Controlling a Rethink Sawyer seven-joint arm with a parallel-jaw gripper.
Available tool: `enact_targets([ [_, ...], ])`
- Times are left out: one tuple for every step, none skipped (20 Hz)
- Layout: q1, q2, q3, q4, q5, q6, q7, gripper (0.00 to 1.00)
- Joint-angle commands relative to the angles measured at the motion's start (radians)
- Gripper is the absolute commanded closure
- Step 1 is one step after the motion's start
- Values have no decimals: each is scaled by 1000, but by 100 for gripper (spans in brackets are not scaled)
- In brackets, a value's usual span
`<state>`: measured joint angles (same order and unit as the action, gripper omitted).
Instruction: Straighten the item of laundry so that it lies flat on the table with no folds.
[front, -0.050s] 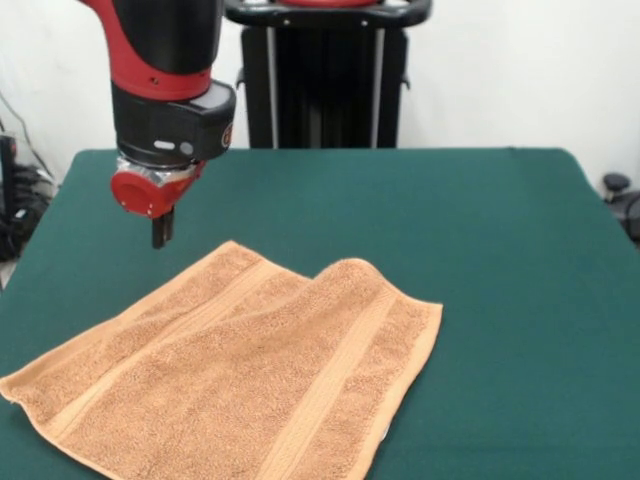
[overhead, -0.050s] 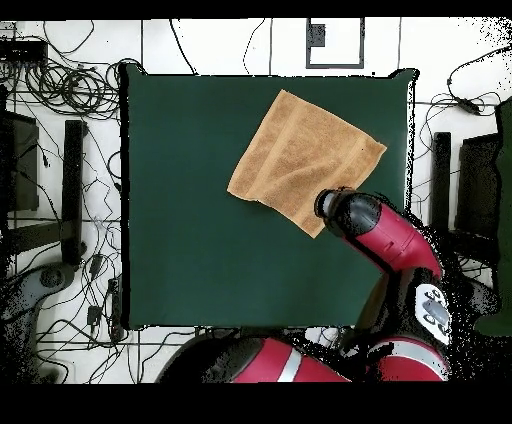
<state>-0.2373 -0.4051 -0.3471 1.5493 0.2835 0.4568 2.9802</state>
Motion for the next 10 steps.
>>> enact_targets([
  [31,38,129,11,75,-12,133,100],
  [42,44,121,-4,81,3,143,100],
  [51,51,113,-18,86,16,150,100],
  [62,58,107,-40,94,42,162,100],
  [66,62,105,-51,99,55,165,100],
  [70,68,104,-65,107,75,171,100],
  [75,72,99,-73,112,82,173,100],
  [80,76,94,-80,116,89,176,100],
  [82,77,94,-80,121,88,176,100],
  [85,78,93,-80,126,88,177,100],
])
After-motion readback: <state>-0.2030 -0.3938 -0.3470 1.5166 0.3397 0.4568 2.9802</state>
